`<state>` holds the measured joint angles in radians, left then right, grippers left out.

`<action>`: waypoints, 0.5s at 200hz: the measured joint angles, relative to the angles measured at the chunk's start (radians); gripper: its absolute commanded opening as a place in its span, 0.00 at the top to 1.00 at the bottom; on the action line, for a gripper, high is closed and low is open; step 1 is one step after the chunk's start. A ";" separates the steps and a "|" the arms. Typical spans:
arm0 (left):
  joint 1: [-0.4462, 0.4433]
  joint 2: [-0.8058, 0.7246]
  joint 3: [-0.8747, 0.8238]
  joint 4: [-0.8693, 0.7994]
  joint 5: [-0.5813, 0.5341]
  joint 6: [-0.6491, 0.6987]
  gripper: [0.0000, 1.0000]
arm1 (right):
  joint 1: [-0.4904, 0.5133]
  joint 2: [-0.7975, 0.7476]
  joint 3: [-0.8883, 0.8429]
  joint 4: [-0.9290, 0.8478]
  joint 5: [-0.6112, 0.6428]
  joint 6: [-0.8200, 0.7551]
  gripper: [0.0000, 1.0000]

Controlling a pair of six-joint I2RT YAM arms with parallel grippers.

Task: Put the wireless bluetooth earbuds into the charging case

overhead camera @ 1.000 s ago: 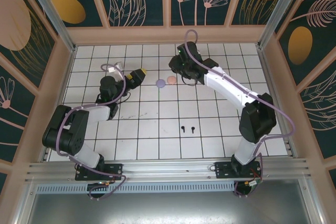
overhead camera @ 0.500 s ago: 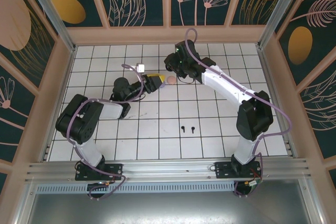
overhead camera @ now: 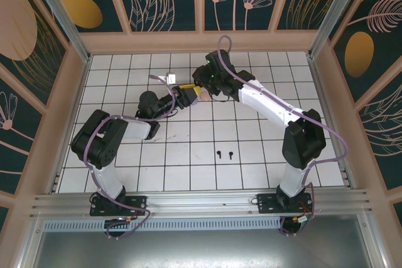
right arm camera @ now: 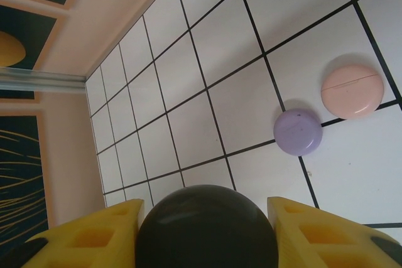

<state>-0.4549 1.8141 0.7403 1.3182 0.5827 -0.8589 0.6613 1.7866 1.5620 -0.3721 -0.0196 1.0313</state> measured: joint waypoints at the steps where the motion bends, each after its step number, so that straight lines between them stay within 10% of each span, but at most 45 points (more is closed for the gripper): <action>1: 0.000 0.000 0.000 0.000 0.000 0.000 0.42 | 0.000 0.000 0.000 0.000 0.000 0.000 0.66; 100: 0.000 0.039 0.017 0.026 -0.047 -0.003 0.53 | 0.026 -0.017 -0.003 0.003 0.004 0.000 0.66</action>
<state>-0.4549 1.8526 0.7574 1.3441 0.5362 -0.8623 0.6876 1.7699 1.5585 -0.3695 -0.0158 1.0313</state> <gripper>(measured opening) 0.478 0.461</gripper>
